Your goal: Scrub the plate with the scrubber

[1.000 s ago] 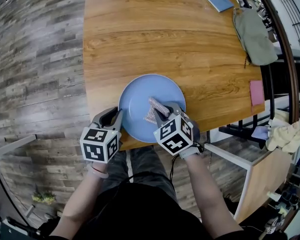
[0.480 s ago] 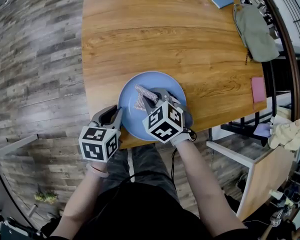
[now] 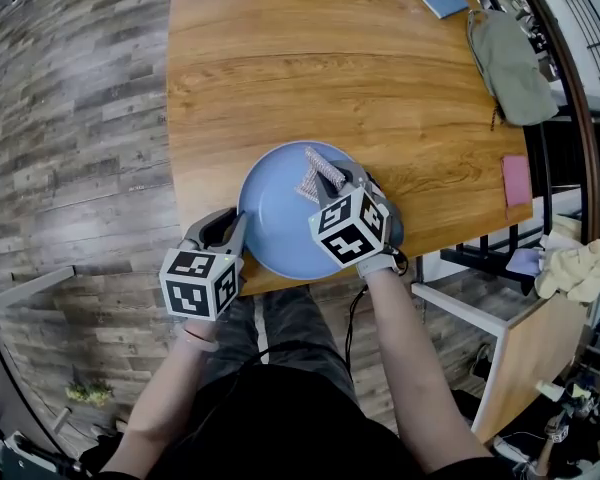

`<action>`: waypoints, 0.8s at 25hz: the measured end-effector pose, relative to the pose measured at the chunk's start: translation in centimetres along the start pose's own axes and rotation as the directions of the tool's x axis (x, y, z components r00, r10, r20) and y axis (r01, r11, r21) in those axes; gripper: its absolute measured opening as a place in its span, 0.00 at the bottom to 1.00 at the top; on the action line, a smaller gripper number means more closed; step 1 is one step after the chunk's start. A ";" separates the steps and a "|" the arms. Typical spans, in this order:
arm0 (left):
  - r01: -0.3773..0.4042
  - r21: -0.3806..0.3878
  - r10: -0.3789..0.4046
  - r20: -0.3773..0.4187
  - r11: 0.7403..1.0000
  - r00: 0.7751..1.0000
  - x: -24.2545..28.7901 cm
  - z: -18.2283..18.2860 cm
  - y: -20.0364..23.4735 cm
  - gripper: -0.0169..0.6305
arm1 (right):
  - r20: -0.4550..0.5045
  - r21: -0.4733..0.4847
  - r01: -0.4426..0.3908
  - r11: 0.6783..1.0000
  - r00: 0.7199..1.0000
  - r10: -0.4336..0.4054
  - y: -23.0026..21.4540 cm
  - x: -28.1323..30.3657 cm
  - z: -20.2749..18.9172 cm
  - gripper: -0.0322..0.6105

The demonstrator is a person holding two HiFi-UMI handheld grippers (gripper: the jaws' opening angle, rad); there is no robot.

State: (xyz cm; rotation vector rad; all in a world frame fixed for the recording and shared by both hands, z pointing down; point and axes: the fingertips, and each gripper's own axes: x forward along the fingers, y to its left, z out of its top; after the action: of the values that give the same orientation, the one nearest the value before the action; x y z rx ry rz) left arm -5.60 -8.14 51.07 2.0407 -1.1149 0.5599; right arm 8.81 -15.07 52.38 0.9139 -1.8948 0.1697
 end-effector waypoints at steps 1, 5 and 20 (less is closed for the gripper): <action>0.001 -0.001 -0.001 0.000 1.000 1.000 0.0 0.0 0.0 0.10 | -0.015 0.003 0.012 1.000 1.000 -0.012 -0.3 -0.2 -0.6 0.15; 0.003 0.000 -0.003 0.002 1.000 1.000 -0.1 0.0 0.1 0.10 | -0.112 0.009 0.012 1.000 0.994 -0.011 -0.5 -1.4 -2.8 0.15; 0.005 0.010 -0.005 -0.003 1.000 1.000 0.0 0.1 0.2 0.10 | -0.425 -0.079 -0.236 0.969 0.887 0.181 4.2 -4.8 -6.2 0.15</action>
State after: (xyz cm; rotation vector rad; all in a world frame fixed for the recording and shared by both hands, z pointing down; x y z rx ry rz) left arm -5.74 -8.30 51.11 2.0504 -1.1071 0.5670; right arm 11.57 -6.62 52.69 0.5310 -1.5780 0.3406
